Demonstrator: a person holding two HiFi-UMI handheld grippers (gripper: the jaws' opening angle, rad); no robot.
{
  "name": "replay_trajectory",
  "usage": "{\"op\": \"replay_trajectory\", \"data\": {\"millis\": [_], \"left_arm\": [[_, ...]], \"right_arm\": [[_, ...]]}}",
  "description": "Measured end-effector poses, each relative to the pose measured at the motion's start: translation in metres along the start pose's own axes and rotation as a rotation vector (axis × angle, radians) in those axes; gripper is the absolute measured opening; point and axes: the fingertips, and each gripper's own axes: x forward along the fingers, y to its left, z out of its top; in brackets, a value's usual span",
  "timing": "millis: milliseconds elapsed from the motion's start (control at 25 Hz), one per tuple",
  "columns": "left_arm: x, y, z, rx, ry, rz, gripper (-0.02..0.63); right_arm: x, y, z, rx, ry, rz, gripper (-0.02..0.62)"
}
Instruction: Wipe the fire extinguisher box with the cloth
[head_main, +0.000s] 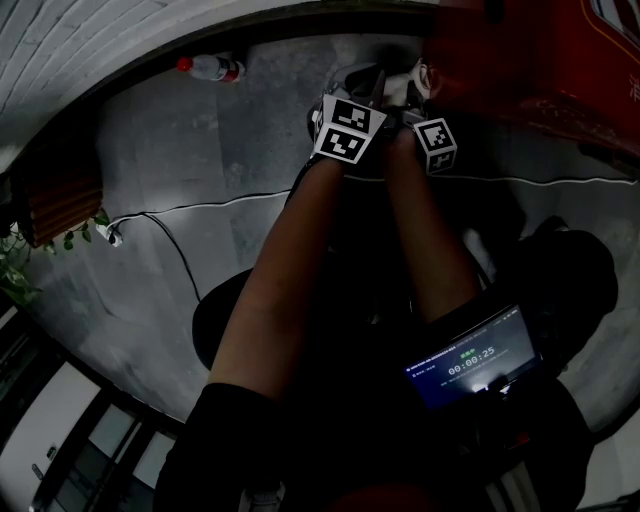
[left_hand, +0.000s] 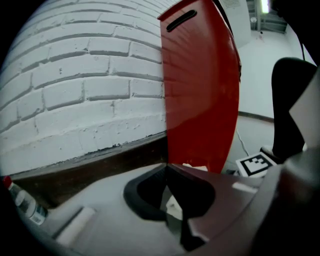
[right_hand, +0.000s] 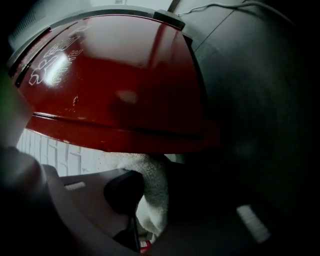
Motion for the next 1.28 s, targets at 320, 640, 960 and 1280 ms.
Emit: {"op": "replay_trajectory", "data": {"millis": [320, 640, 960, 1280], "left_arm": [[-0.024, 0.010, 0.006, -0.020, -0.004, 0.076, 0.003], [-0.085, 0.042, 0.036, -0.122, -0.091, 0.274, 0.003], [-0.140, 0.019, 0.056, -0.229, -0.182, 0.380, 0.003], [-0.189, -0.069, 0.097, -0.214, -0.328, 0.346, 0.002]], "right_arm": [[-0.010, 0.037, -0.015, -0.159, 0.141, 0.092, 0.094], [-0.081, 0.179, -0.055, -0.696, 0.286, 0.471, 0.094], [-0.170, 0.269, -0.055, -1.052, 0.280, 0.846, 0.092], [-0.252, 0.278, -0.014, -1.215, 0.252, 0.965, 0.092]]}}
